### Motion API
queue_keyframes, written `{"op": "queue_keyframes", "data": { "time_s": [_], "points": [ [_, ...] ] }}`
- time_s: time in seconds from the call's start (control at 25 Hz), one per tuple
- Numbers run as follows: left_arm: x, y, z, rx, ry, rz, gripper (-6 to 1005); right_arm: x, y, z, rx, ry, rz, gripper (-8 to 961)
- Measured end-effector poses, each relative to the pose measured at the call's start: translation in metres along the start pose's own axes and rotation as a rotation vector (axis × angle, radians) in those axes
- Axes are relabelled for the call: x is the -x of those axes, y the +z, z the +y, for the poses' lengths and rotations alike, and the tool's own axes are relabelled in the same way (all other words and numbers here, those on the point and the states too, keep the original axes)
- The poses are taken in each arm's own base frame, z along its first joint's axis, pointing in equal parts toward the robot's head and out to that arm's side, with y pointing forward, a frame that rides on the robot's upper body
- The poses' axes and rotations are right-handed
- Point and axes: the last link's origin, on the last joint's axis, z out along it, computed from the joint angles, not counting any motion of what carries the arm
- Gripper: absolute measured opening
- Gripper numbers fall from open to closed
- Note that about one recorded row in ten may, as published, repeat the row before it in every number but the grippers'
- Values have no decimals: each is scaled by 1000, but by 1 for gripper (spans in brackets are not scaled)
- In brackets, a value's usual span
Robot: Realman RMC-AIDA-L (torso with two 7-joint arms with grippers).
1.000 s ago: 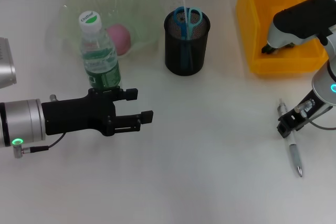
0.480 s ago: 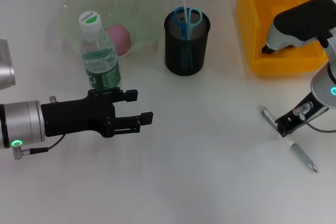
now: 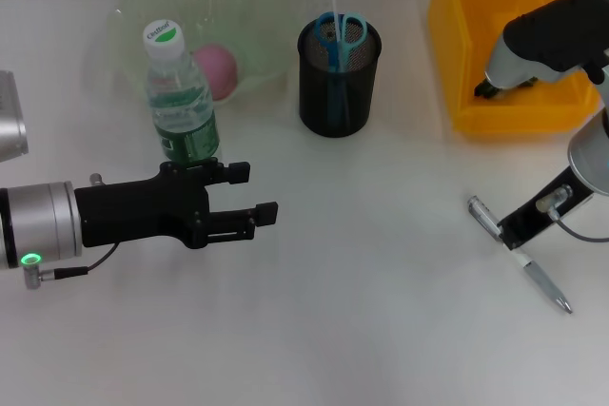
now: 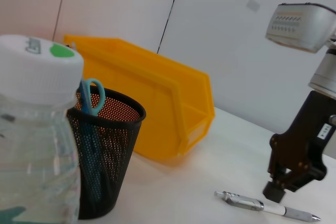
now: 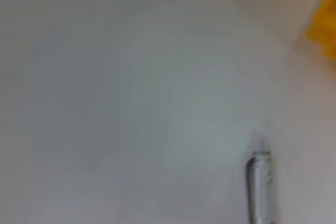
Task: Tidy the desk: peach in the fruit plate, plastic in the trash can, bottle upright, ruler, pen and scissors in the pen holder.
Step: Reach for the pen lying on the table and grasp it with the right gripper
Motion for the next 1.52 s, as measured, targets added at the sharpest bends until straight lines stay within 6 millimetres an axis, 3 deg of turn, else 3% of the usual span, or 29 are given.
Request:
{"op": "queue_keyframes", "data": {
  "time_s": [0.24,0.64,0.88,1.52],
  "points": [
    [0,0,0,-1,-4,0,779,-9,-9,-1,17,-34,12,14],
    [-1,0,0,1,-4,0,780,-17,-5,-10,22,-22,17,198],
    [0,0,0,2,-7,-1,780,-19,-3,-10,14,-33,27,261],
    [1,0,2,11,-7,-2,779,-20,6,-13,16,-35,26,218]
  ]
}}
